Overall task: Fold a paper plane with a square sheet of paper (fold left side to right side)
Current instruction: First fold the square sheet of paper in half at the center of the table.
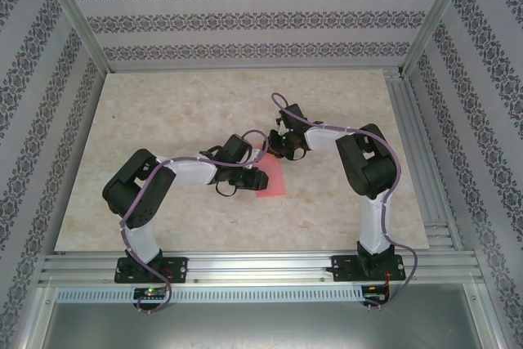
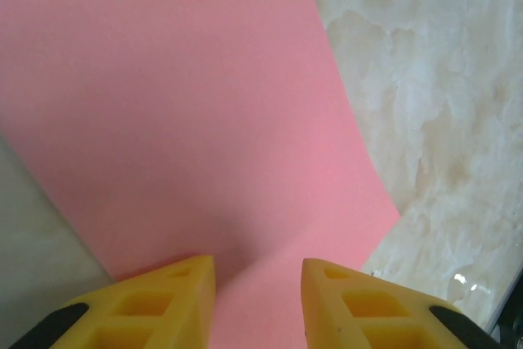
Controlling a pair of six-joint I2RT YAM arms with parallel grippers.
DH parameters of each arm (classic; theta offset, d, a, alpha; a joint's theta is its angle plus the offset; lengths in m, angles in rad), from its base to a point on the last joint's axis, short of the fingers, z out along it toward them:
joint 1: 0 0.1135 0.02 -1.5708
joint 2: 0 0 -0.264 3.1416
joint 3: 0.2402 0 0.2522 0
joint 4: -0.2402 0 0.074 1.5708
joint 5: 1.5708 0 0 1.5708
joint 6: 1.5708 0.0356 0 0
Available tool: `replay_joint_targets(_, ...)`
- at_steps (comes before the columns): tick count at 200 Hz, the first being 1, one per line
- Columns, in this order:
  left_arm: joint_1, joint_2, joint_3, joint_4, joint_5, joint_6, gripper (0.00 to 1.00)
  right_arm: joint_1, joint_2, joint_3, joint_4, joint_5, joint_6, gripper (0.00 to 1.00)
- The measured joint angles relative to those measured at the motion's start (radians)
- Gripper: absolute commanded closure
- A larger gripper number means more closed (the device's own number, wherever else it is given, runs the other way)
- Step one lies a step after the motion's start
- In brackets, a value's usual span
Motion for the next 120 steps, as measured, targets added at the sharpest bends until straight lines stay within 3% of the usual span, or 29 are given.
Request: replay_joint_targets(120, -0.046, -0.034, -0.046, 0.008, -0.008, 0.002, 0.63, 0.000, 0.001, 0.000, 0.000, 0.000, 0.000, 0.88)
